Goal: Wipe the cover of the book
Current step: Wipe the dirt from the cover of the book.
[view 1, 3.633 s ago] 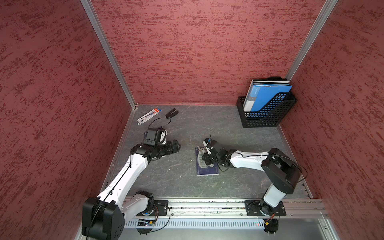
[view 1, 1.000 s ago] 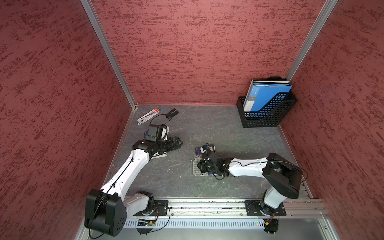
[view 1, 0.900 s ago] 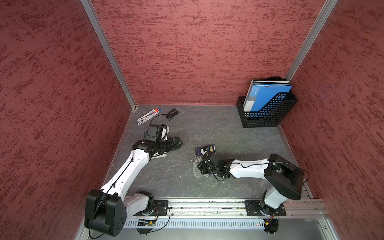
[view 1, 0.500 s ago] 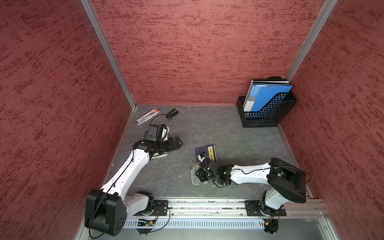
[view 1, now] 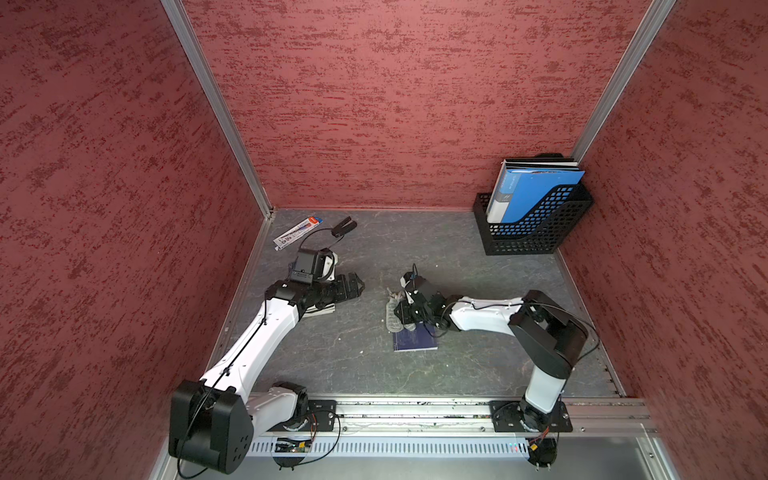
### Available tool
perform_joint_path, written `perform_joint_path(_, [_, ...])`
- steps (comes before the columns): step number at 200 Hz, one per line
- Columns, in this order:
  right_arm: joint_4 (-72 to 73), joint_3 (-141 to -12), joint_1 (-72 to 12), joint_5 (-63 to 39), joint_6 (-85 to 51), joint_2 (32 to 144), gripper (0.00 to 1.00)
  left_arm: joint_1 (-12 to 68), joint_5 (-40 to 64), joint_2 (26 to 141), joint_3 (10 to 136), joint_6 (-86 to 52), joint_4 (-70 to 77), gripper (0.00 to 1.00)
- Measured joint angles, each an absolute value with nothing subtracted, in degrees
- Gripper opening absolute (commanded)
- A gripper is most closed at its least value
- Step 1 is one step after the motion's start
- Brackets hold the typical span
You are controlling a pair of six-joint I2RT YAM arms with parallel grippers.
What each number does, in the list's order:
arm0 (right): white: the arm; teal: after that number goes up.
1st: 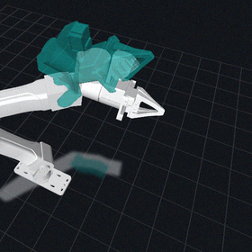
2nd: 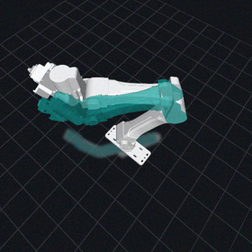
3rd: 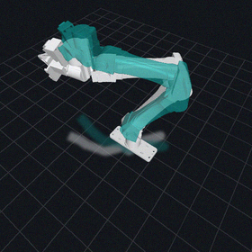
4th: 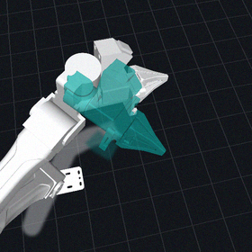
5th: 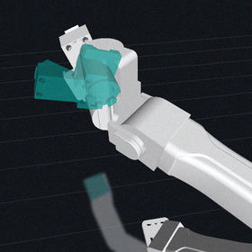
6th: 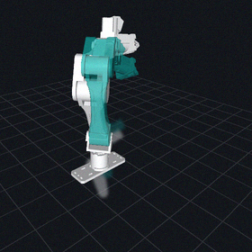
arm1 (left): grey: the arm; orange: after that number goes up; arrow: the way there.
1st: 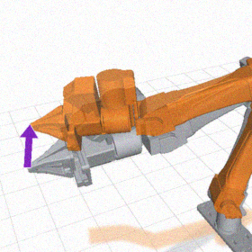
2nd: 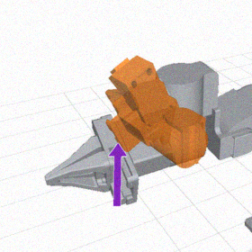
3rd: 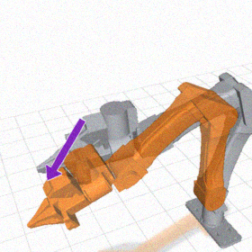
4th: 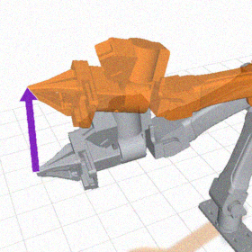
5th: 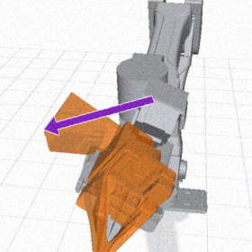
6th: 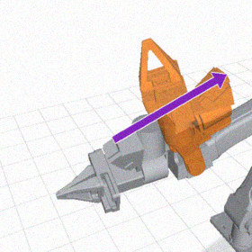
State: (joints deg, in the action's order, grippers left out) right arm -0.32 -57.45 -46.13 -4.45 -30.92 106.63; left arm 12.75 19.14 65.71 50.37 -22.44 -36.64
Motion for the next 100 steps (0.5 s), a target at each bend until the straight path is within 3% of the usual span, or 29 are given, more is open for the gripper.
perform_joint_path(49, [-1.8, -61.7, -44.9, -5.2, -26.9, 109.7, 0.28, 12.8, 19.1, 63.9, 50.2, -22.4, -37.0, 1.00])
perform_joint_path(100, [-0.6, -48.5, -49.1, -5.4, -29.6, 99.3, 0.29, 12.7, 19.2, 64.5, 49.8, -22.4, -37.0, 1.00])
